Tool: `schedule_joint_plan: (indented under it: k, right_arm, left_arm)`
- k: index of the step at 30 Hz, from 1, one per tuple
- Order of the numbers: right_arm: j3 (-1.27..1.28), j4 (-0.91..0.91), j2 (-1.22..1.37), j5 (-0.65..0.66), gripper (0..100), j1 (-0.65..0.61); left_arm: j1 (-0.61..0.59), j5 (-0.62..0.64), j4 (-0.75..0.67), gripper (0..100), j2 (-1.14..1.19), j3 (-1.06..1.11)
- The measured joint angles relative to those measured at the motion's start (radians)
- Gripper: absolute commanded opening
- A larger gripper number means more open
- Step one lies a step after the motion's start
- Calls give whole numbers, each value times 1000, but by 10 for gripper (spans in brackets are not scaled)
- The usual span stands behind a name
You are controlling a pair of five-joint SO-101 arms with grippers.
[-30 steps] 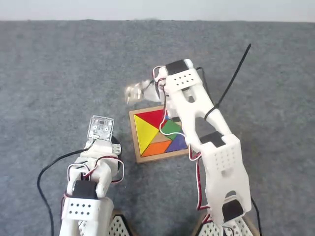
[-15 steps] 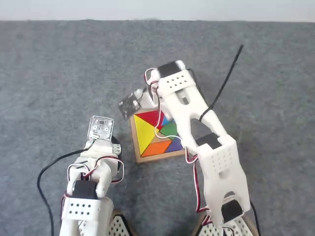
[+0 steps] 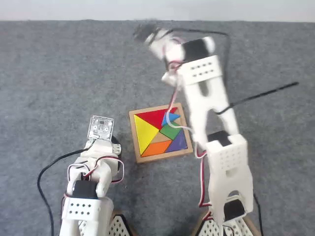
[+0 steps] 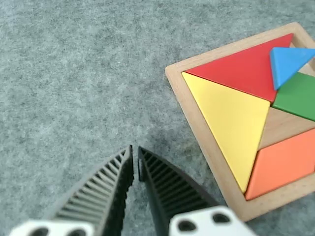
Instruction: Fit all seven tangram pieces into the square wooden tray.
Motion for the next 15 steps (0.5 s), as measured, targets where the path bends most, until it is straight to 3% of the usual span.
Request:
schedule_joint_plan:
  k: [3,10,15]
  right_arm:
    - [46,2,-44,-190,9,80]
    - [474,-34,-233,-275,8,92]
    - [945,-341,-508,-334,8,32]
  left_arm:
    - [0,0,0,15,0,0]
    - [0,0,0,15,0,0]
    - [0,0,0,15,0,0]
